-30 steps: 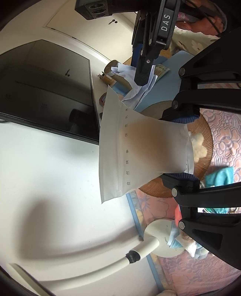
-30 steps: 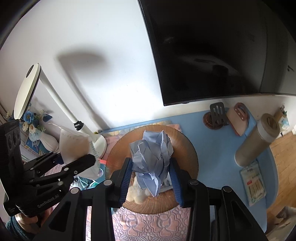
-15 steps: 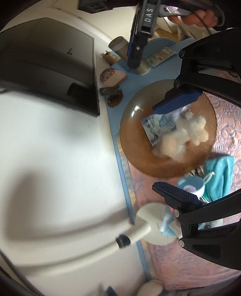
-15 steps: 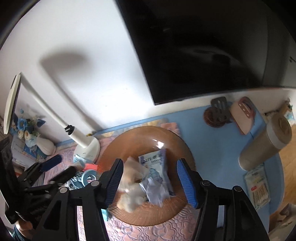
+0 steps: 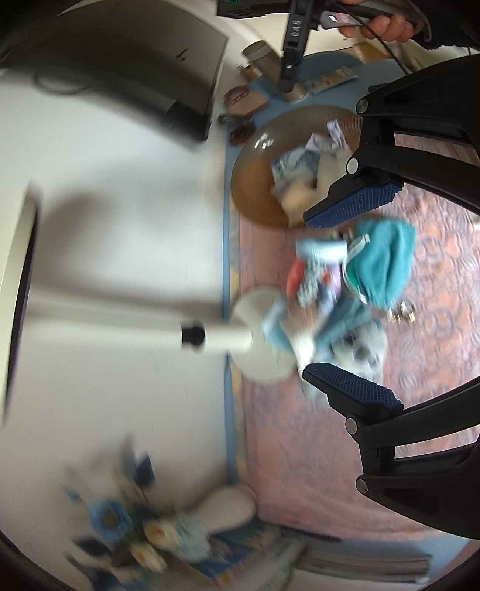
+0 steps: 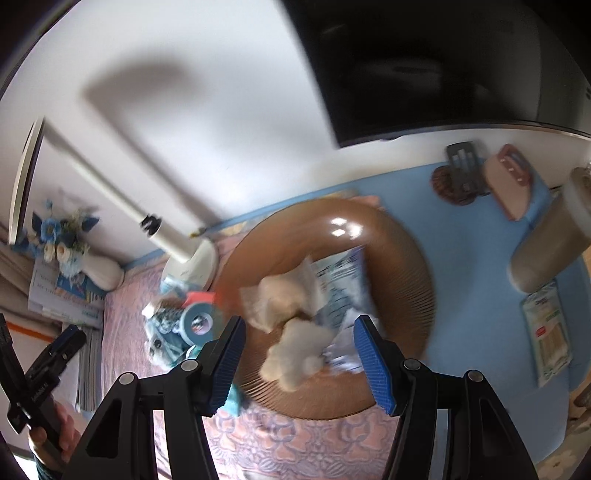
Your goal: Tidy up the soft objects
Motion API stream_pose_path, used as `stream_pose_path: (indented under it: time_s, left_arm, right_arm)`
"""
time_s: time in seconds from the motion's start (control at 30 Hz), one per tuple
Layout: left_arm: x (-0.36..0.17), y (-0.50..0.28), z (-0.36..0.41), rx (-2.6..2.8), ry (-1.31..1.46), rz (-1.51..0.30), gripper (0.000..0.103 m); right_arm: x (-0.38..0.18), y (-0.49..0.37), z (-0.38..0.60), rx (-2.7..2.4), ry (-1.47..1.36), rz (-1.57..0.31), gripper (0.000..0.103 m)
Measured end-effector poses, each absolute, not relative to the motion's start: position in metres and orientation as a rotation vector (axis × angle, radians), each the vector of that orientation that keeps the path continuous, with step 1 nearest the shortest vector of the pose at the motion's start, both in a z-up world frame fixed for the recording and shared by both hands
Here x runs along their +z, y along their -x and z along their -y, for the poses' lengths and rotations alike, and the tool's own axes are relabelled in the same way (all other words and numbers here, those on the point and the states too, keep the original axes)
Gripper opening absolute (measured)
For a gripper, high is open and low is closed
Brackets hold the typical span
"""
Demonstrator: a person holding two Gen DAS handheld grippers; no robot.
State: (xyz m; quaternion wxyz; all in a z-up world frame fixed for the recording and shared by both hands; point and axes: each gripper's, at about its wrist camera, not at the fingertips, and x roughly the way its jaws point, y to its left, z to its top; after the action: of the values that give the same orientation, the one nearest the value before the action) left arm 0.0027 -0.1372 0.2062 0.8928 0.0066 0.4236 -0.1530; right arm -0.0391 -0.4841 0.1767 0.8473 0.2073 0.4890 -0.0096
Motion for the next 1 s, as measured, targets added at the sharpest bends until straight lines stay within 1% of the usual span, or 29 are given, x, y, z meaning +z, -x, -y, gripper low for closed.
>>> stream_pose_path:
  time_s: [0.27, 0.3, 0.37, 0.6, 0.73, 0.87, 1.0]
  left_arm:
    - [0.206, -0.011, 0.049, -0.183, 0.062, -0.877, 0.074]
    - [0.205, -0.012, 0.042, -0.176, 0.070, -0.883, 0.075]
    - [0.201, -0.014, 0.027, -0.155, 0.091, -0.891, 0.082]
    - [0.174, -0.023, -0.005, -0.176, 0.196, -0.960, 0.083]
    - [0.149, -0.027, 0.002, -0.222, 0.189, -1.028, 0.083]
    - [0.115, -0.031, 0.034, -0.339, 0.141, -1.123, 0.083]
    - [0.082, -0.038, 0.072, -0.410, 0.052, -1.175, 0.083]
  right_arm:
    - [0.164, 0.025, 0.410, 0.091, -0.380, -1.099, 0.059]
    - [0.164, 0.025, 0.403, 0.103, -0.377, -1.104, 0.059]
    - [0.162, 0.023, 0.386, 0.120, -0.358, -1.115, 0.059]
    - [0.156, 0.011, 0.338, 0.154, -0.323, -1.143, 0.059]
    - [0.153, 0.002, 0.317, 0.162, -0.316, -1.152, 0.059]
    - [0.142, -0.008, 0.300, 0.154, -0.298, -1.167, 0.059]
    - [0.117, -0.021, 0.292, 0.140, -0.305, -1.181, 0.059]
